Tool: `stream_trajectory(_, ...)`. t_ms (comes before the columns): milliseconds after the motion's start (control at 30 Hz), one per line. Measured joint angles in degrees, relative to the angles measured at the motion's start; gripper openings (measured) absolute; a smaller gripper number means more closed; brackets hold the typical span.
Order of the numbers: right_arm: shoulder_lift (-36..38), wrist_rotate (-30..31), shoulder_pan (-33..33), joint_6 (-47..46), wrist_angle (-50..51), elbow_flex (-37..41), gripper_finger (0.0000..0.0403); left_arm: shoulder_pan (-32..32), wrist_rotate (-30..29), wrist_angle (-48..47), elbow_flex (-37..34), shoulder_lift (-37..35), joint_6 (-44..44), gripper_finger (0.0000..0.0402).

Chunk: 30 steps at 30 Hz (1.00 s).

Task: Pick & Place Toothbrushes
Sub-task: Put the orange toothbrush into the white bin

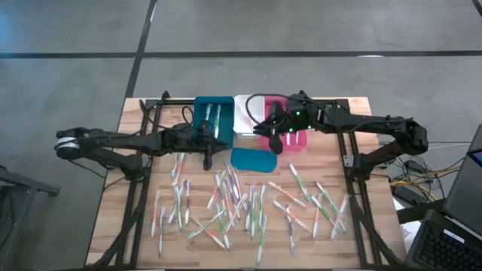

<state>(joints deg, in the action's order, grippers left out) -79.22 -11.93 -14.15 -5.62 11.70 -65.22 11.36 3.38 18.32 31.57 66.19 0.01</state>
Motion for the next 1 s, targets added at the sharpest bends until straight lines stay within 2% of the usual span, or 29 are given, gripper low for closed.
stream_trajectory(100,-1.2,1.1,2.2,3.1,-4.5,1.9,0.0086,0.0,0.0,-0.3,0.0,0.0,0.0,0.0051)
stream_trajectory(267,-1.6,8.7,5.7,1.5,-10.7,6.3,0.0102,0.0,0.0,-0.4,0.0,0.0,0.0,0.0051)
stream_trajectory(467,-1.2,8.9,8.4,1.3,-16.4,9.9,0.0119,0.0,0.0,-0.4,0.0,0.0,0.0,0.0051)
stream_trajectory(767,-1.4,8.9,8.7,-2.8,-12.8,12.1,0.0144,0.0,0.0,-0.4,0.0,0.0,0.0,0.0051)
stream_trajectory(1000,-0.3,9.1,9.5,-0.2,-9.9,12.1,0.0151,0.0,0.0,-0.4,0.0,0.0,0.0,0.0051)
